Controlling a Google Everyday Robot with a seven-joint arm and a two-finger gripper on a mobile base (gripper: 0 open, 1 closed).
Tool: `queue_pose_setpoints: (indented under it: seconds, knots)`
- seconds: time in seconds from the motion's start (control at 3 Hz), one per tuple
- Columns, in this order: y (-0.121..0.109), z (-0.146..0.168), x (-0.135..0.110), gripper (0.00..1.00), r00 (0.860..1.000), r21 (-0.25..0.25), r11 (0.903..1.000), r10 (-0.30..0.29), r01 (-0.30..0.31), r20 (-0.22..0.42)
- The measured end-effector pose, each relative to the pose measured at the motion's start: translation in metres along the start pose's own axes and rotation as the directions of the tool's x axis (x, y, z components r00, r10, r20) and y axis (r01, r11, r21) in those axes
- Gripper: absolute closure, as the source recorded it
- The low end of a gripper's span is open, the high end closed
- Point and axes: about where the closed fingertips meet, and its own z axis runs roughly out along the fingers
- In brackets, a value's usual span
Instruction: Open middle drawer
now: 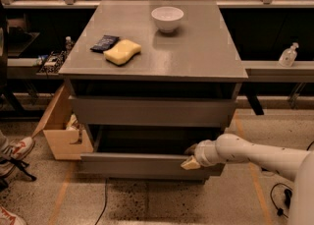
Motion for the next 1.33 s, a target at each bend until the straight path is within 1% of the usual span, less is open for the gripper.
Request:
queue_pose_setpoints:
  seconds: [0.33,0.67,1.0,1.33]
  knots:
    - [0.005,-0.006,0.009,1.00,1.000,0.014,0.9997,0.021,-0.021,-0.002]
    - [0.005,-0.006,0.008,1.00,1.000,0.014,0.9997,0.022,-0.022,-0.002]
    - [0.014,-0.014,0.020,1.00,0.999,0.029,0.9983,0.051,-0.051,-0.008]
    - [0.014,-0.014,0.019,1.00,0.999,0.030,0.9982,0.052,-0.051,-0.008]
